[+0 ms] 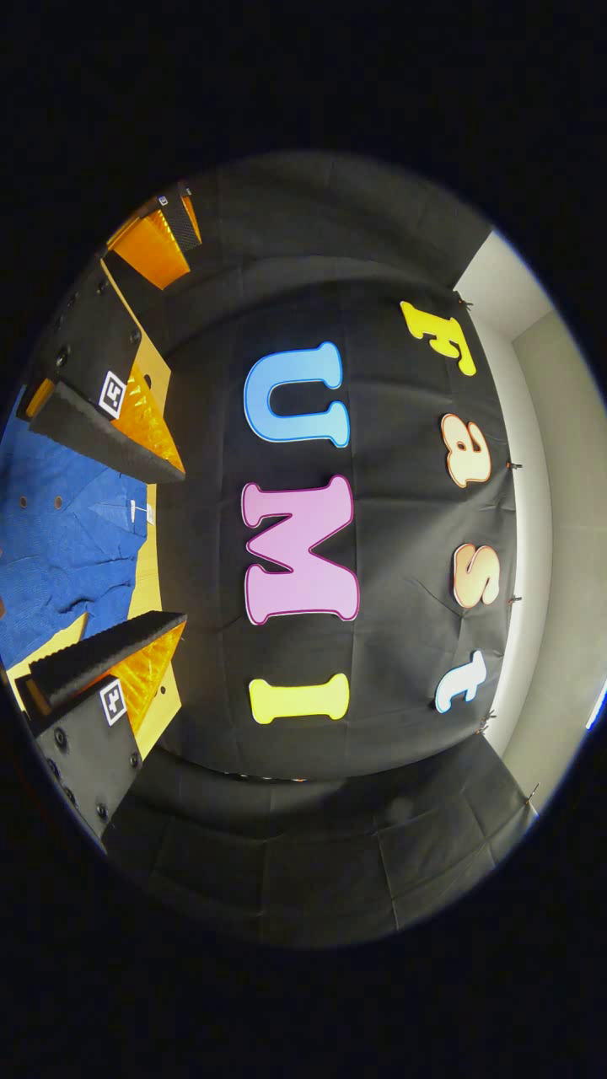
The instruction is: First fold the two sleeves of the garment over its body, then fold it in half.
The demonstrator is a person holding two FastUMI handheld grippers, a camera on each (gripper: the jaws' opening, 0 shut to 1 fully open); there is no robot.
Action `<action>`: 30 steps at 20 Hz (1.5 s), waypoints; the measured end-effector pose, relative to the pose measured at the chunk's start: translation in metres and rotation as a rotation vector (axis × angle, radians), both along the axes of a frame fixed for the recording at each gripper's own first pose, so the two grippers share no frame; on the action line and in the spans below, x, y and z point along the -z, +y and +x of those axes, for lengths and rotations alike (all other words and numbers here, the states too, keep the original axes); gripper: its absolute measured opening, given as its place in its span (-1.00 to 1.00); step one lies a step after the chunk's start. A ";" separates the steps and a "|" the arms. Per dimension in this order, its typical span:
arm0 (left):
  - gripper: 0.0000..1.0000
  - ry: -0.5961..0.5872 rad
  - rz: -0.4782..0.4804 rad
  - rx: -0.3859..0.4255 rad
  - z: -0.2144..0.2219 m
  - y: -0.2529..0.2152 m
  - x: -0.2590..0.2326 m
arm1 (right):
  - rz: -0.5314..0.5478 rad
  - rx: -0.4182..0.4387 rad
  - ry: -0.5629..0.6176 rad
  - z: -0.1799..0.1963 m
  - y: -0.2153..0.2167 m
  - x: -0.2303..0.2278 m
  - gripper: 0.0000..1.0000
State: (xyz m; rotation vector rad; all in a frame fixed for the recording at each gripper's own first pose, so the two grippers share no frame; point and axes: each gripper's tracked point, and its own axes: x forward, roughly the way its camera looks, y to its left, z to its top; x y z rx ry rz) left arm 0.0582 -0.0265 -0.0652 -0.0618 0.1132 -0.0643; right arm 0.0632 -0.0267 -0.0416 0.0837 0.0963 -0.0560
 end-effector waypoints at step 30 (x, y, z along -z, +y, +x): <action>0.62 0.366 0.066 0.067 0.041 -0.067 0.112 | 0.305 0.745 0.803 0.010 -0.362 0.331 0.96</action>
